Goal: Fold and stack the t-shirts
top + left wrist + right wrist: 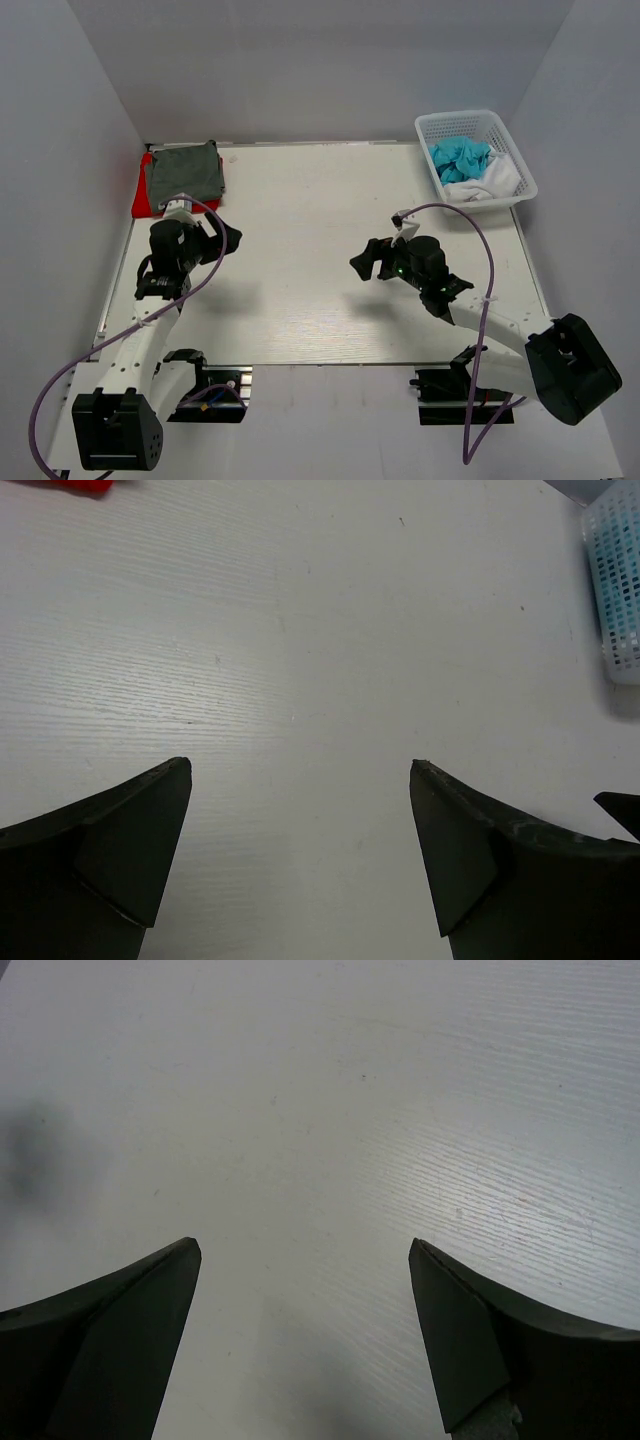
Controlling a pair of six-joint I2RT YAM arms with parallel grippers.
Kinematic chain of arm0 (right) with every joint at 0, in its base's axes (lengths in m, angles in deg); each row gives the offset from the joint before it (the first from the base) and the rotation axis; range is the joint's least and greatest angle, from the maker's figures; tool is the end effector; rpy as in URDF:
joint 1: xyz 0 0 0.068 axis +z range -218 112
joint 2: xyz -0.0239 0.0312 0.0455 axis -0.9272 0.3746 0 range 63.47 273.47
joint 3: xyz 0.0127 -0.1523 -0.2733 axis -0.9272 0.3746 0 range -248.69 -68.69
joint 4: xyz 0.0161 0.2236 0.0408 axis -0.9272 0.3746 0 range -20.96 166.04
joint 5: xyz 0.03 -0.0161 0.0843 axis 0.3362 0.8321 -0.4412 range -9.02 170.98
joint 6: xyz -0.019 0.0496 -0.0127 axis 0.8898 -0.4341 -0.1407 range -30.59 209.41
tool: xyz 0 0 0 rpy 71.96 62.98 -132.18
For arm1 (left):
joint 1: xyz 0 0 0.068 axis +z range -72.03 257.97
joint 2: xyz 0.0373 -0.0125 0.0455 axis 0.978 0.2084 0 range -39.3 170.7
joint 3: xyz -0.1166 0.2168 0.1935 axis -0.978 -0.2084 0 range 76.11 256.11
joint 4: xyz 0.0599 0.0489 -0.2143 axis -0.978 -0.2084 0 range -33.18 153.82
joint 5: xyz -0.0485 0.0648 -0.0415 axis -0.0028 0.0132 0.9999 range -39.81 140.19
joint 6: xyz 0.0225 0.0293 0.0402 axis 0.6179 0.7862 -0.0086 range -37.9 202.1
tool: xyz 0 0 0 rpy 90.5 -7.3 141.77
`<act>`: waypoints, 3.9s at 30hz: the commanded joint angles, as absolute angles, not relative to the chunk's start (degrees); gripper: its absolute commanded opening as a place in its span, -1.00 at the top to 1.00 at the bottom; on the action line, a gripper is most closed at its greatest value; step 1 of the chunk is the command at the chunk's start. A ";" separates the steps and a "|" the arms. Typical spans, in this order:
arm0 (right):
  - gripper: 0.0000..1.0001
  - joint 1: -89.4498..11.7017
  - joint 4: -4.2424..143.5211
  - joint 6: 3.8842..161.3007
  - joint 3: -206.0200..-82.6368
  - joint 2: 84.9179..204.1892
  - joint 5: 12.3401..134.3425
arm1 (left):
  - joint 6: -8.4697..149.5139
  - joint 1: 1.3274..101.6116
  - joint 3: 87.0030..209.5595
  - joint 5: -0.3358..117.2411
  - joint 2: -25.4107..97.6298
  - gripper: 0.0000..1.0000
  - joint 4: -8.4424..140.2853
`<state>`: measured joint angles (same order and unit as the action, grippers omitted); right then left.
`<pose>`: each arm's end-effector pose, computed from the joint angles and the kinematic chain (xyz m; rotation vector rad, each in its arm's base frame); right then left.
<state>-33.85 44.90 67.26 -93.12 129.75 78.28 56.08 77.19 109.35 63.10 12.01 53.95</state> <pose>0.1629 0.1126 0.2650 -0.2365 1.9290 0.7100 0.1429 -0.0103 0.2929 -0.3165 2.0617 -0.5192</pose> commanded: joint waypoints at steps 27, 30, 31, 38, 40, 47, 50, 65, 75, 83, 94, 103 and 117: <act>-0.81 -53.30 82.64 57.94 -136.62 150.39 92.84 | 57.05 77.00 109.60 66.71 13.70 -1.00 55.64; -0.81 -57.45 88.98 59.70 -143.28 152.94 96.62 | 57.05 77.00 109.60 67.24 14.32 -1.00 55.64; -0.81 -59.89 90.56 59.44 -144.53 153.64 97.67 | 57.05 77.00 109.60 67.24 14.84 -1.00 55.64; -0.81 -66.85 98.05 62.86 -158.32 165.15 107.00 | 57.05 77.00 110.13 66.02 15.90 -1.00 55.65; -0.81 -69.13 98.05 63.92 -162.27 169.52 103.06 | 57.05 77.00 110.13 66.01 15.90 -1.00 55.64; -0.81 -73.09 99.82 63.83 -174.25 183.17 95.84 | 57.05 77.00 111.27 64.25 19.24 -1.00 55.64; -0.81 -73.97 95.42 63.65 -174.16 185.81 92.51 | 57.05 77.00 111.80 64.87 20.47 -1.00 55.64; 1.00 -75.82 82.69 66.55 -166.00 185.83 77.47 | 57.58 77.00 111.80 63.11 19.86 -1.00 54.50; 1.00 -76.88 89.17 70.24 -173.28 174.31 76.06 | 57.58 77.00 110.75 63.11 18.10 -1.00 54.50; 1.00 -78.37 92.85 71.04 -183.09 171.05 74.22 | 57.58 77.00 111.27 63.73 17.57 -1.00 54.50; 1.00 -79.60 86.89 69.63 -197.37 168.16 75.18 | 57.58 77.00 111.27 63.73 17.04 -1.00 54.50; 1.00 -79.17 81.61 68.05 -201.40 164.64 59.12 | 57.58 77.00 111.79 63.73 16.51 -1.00 54.50; 1.00 -66.44 76.34 69.80 -168.32 143.13 38.08 | 53.28 77.53 112.50 63.02 14.23 -1.00 53.80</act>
